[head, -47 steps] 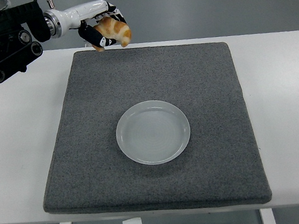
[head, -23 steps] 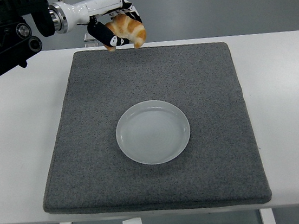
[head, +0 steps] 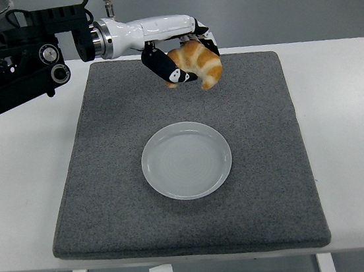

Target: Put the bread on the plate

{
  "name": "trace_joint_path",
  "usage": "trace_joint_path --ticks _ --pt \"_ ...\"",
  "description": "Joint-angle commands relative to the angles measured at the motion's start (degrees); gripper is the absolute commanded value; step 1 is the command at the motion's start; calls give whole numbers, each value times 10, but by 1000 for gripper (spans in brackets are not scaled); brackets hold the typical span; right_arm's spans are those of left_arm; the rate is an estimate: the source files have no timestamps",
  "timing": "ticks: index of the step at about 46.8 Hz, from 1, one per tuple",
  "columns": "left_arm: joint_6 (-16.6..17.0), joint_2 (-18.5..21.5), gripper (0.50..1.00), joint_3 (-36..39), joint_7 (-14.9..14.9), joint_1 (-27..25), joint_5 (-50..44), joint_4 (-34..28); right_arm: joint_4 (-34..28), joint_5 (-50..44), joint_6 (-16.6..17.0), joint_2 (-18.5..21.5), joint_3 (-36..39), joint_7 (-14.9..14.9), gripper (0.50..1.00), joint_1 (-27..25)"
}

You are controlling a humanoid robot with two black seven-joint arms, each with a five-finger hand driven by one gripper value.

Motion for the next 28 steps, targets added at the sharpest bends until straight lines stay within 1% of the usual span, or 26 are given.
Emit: trace_joint_path --ticks 1,4,11,16,22,28 --pt "-1 0 500 1 -5 -5 1 -19 0 0 0 0 0 0 930 0" --pt "-2 0 500 1 -7 -10 1 -32 0 0 0 0 0 -1 930 0" --pt "-17 3 500 2 -16 -20 5 -56 0 0 0 0 0 0 930 0" --pt "-25 7 500 2 -23 -19 28 -70 0 0 0 0 0 0 930 0" --pt "-28 13 500 8 -47 -16 83 -74 0 0 0 0 0 0 930 0" --pt "-28 17 500 16 -65 -10 128 -74 0 0 0 0 0 -1 932 0"
